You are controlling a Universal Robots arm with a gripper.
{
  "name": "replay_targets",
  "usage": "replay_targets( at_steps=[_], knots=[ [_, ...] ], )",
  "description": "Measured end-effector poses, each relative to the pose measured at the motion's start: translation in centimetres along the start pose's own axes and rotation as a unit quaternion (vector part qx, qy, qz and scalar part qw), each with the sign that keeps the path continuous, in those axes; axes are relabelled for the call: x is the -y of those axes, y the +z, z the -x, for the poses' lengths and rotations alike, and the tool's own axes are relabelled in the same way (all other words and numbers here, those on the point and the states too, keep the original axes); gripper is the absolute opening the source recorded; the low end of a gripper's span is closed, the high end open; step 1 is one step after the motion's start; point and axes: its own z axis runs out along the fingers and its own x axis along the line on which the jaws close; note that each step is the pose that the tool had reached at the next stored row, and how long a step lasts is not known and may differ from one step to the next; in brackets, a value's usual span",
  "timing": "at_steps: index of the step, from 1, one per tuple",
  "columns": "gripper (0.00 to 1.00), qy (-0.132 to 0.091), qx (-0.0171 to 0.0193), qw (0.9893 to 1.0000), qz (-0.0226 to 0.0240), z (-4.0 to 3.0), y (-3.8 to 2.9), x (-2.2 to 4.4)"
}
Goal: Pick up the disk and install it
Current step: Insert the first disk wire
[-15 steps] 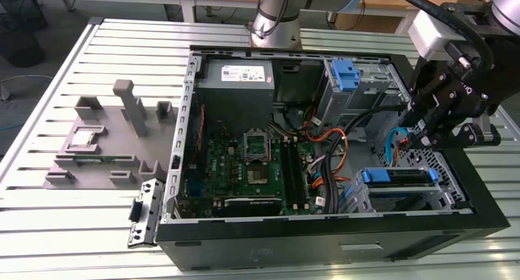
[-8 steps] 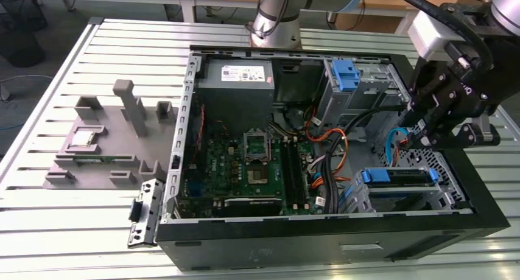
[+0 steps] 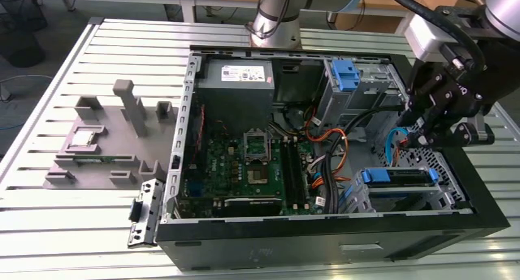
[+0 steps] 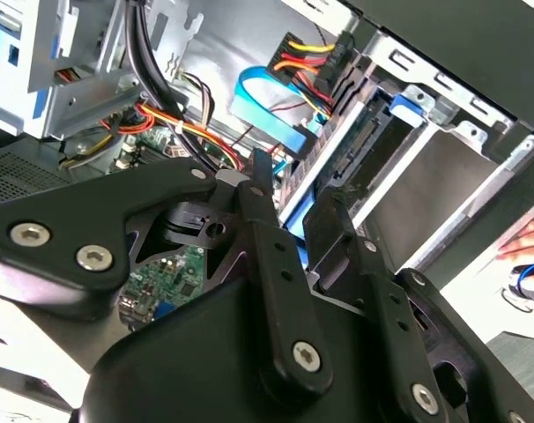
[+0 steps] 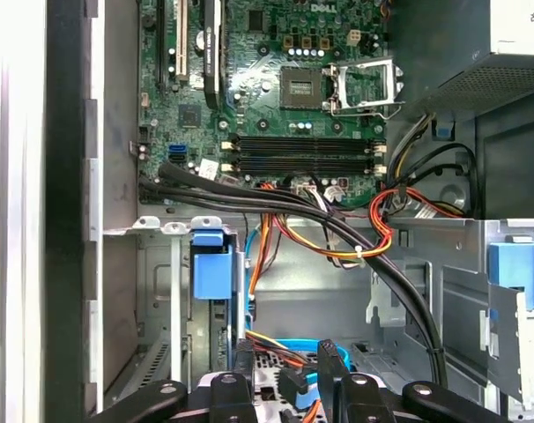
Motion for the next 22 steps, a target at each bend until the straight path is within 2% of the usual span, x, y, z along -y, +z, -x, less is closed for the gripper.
replay_targets(
  at_steps=[9,13,15,20,22],
  knots=[
    [0.42,0.000,0.0000,1.0000,0.0007,1.14,0.47,1.11],
    [0.42,0.000,-0.0003,1.0000,0.0016,1.36,0.56,1.86],
    [0.42,0.000,-0.0004,1.0000,0.0017,1.38,0.63,2.03],
    [0.42,0.000,-0.0056,1.0000,0.0020,1.34,0.98,2.08],
    [0.42,0.000,-0.0066,1.0000,0.0024,1.34,0.99,2.11]
  ],
)
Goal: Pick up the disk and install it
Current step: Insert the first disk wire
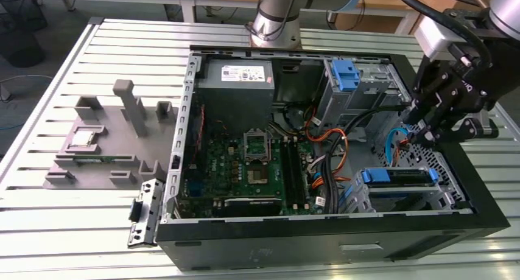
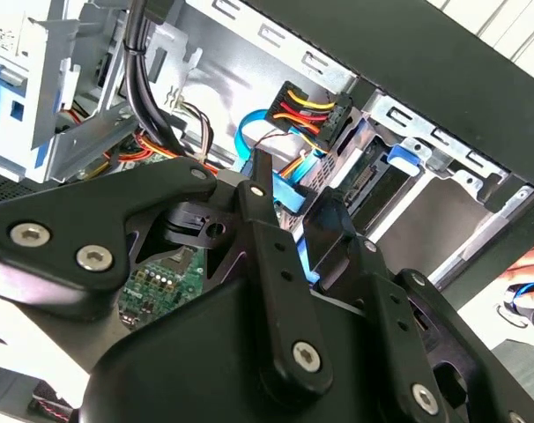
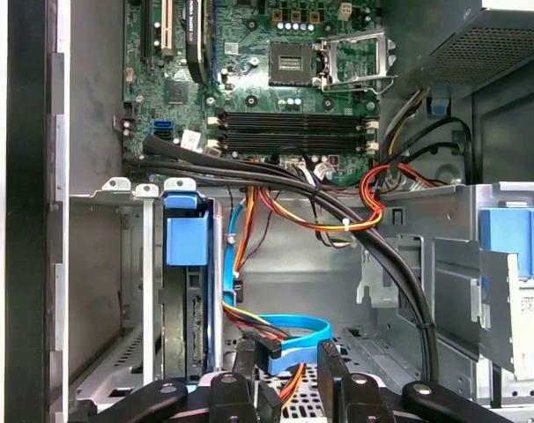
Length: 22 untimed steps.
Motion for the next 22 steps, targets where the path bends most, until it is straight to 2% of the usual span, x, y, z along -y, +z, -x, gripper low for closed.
replay_targets(
  at_steps=[4,12,22],
  knots=[
    [0.42,0.000,-0.0015,1.0000,0.0006,-0.11,0.08,0.05],
    [0.42,0.000,-0.0097,1.0000,0.0009,-0.15,0.37,0.06],
    [0.42,0.000,-0.0097,1.0000,0.0009,-0.15,0.38,0.06]
  ],
)
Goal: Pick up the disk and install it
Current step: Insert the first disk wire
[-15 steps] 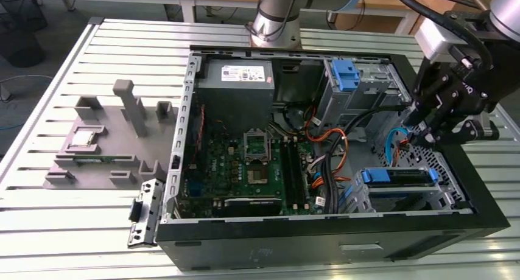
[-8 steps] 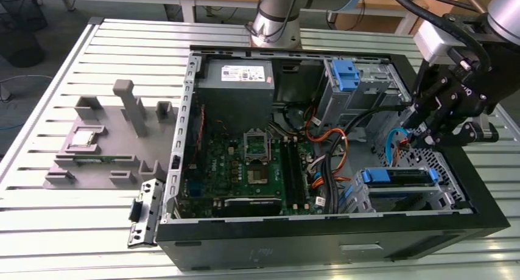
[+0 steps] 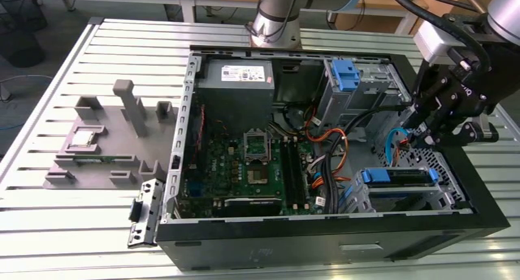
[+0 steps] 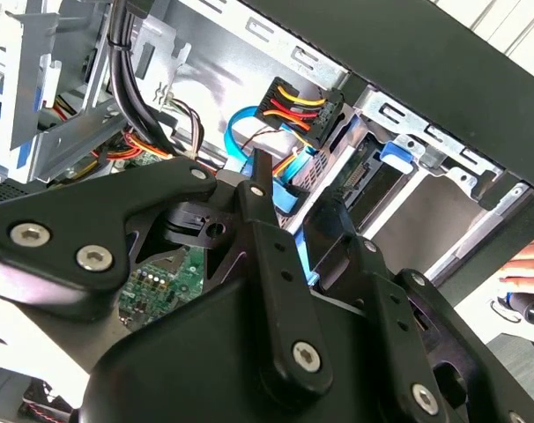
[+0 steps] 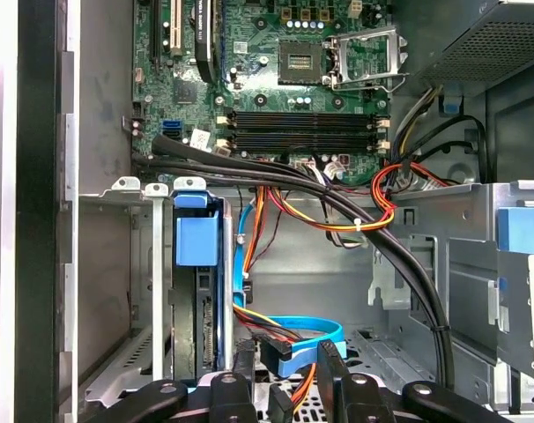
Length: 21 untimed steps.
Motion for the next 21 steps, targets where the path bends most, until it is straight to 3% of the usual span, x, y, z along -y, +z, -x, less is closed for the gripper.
replay_targets(
  at_steps=[3,4,11,12,18,19,21],
  knots=[
    [0.40,0.000,0.0000,1.0000,0.0000,0.00,0.00,0.00],
    [0.33,0.000,0.0000,1.0000,0.0000,0.00,0.01,0.00],
    [0.32,0.000,0.0000,1.0000,0.0000,0.00,0.01,0.00],
    [0.25,0.000,0.0000,1.0000,0.0000,0.00,0.02,0.00],
    [0.24,0.000,0.0000,1.0000,0.0000,0.00,0.03,0.00],
    [0.18,0.000,0.0000,1.0000,0.0000,0.00,0.03,0.00],
    [0.18,0.000,0.0000,1.0000,0.0000,0.00,0.03,0.00]
  ],
)
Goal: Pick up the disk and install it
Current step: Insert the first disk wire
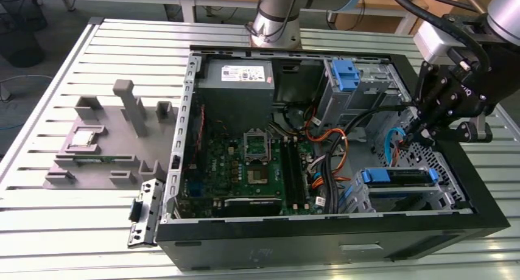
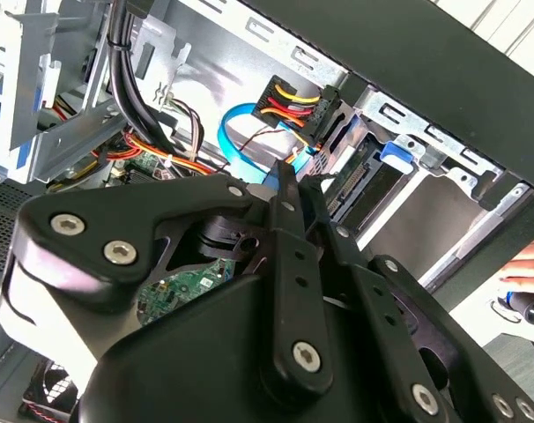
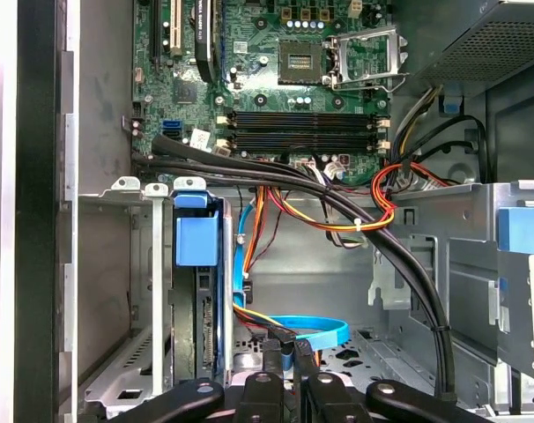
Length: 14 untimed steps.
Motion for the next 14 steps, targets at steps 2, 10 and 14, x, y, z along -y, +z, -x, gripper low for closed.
replay_targets(
  at_steps=[2,10,14],
  knots=[
    [0.18,0.000,0.0000,1.0000,0.0000,0.00,0.00,0.00],
    [0.18,0.000,0.0001,1.0000,0.0000,-0.11,0.06,-0.06],
    [0.18,0.000,-0.0001,1.0000,-0.0002,-0.28,0.15,-0.30]
  ],
)
